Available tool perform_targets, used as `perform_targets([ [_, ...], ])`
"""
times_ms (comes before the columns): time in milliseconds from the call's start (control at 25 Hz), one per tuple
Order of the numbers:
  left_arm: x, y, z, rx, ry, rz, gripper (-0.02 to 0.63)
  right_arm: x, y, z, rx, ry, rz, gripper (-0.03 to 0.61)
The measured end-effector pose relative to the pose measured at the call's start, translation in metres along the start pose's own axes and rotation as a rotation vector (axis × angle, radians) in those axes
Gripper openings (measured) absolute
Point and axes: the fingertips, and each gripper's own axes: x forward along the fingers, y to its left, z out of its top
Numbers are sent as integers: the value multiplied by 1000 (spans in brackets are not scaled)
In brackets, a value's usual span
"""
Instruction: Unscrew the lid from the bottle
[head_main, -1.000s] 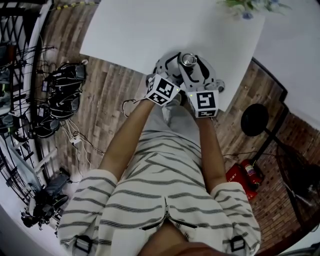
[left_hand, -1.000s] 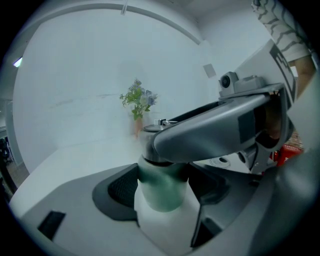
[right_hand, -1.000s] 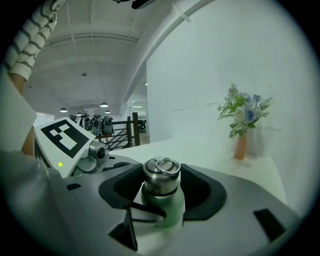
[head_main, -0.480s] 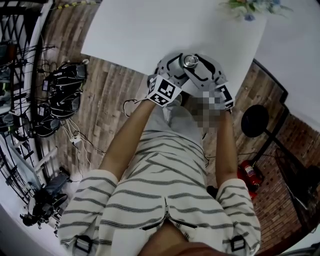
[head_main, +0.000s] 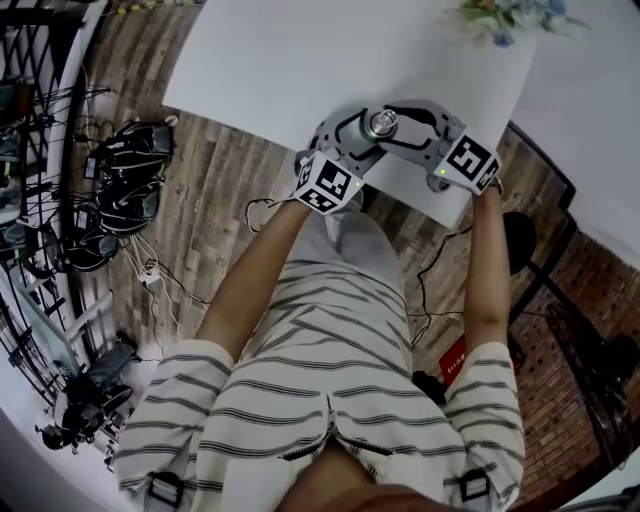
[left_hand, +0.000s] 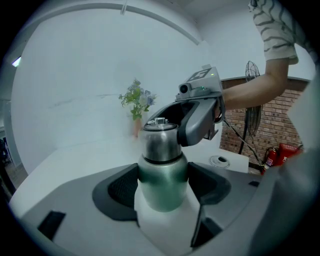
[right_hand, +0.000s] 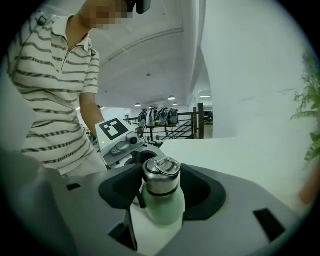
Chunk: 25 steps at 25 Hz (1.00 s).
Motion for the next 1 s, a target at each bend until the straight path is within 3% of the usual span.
perform_targets([
  [160, -2, 0, 1, 0, -2, -2, 311, 0, 2, 3, -18, 39, 36, 252],
  [320, 0, 1, -2, 2, -3, 0, 311, 1, -2, 3, -4, 17, -16, 265],
  [440, 2, 0, -3, 3, -2, 1, 311, -1, -2, 9, 41, -53, -91, 362],
  [600, 1, 0, -1, 2, -3, 2, 311, -5, -5, 18, 51, -113, -290, 374],
  [800, -1, -1, -1, 2, -6, 5, 311, -10, -8, 15, 165, -128, -602, 316],
  [1000, -1, -1, -2, 3, -8, 6, 311, -6, 0, 8, 196, -118, -742, 304],
])
